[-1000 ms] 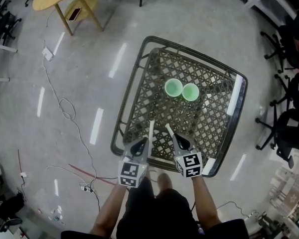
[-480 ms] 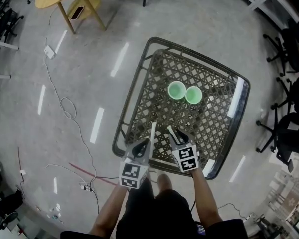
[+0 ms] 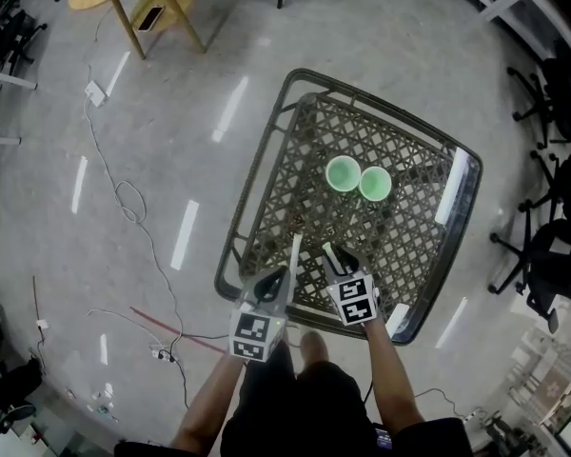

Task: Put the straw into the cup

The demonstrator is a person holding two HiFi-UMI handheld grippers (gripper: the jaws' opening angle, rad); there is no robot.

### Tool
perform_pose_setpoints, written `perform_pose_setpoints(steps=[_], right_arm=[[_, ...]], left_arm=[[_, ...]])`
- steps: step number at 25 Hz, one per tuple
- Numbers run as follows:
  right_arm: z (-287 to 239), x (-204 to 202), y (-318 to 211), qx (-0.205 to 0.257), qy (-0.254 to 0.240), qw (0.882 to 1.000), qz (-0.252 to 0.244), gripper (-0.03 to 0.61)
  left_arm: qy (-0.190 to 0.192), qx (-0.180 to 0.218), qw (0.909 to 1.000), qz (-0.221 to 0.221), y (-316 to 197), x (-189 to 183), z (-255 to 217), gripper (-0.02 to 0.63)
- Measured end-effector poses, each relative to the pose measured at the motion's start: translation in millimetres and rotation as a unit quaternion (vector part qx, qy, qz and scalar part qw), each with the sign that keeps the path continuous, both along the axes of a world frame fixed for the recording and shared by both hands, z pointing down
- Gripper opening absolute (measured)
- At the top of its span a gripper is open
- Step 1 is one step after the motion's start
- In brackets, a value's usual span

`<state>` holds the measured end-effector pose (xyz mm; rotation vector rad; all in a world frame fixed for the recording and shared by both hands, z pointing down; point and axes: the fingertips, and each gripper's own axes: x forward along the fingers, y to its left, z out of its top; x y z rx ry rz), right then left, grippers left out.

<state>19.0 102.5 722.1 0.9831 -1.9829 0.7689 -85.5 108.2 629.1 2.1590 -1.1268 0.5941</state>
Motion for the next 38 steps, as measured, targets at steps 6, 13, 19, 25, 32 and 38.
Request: perform_pose_setpoints(steps=[6,13,19,25,32,38], right_arm=[[1.4,4.2,-2.9,-0.002,0.017,1.000,-0.004,0.106],[2.1,3.6,-1.0,-0.004,0.028,1.000,-0.012,0.049],[-8.1,2.9,-3.8,0.000,0.021,1.000,-0.008,0.044],[-47.4,4.2,-15.1,0.041,-0.003,0.999,0.021,0.044],[-107.8,10.1,-29.7,0.106,-0.037,0.992,0.064,0.044],[-156.9,17.4,-45.1,0.148,-0.054,0.983,0.094,0.043]], left_arm=[[0.000,-0.002,1.0000,0.000,-1.5,-1.2,1.4,0.006],[0.002,-0.002,1.0000,0.003,-2.4,1.4,0.5,0.006],[0.002,0.006,1.0000,0.005,-5.8,1.9,-5.7,0.006],[0.000,0.024,0.9997,0.004,-14.0,-2.6,-27.6,0.006],[0.004,0.057,0.9984,0.005,-25.8,-2.3,-62.6,0.006],[0.010,0.086,0.9960,0.018,-43.8,0.7,-97.8,0.006]])
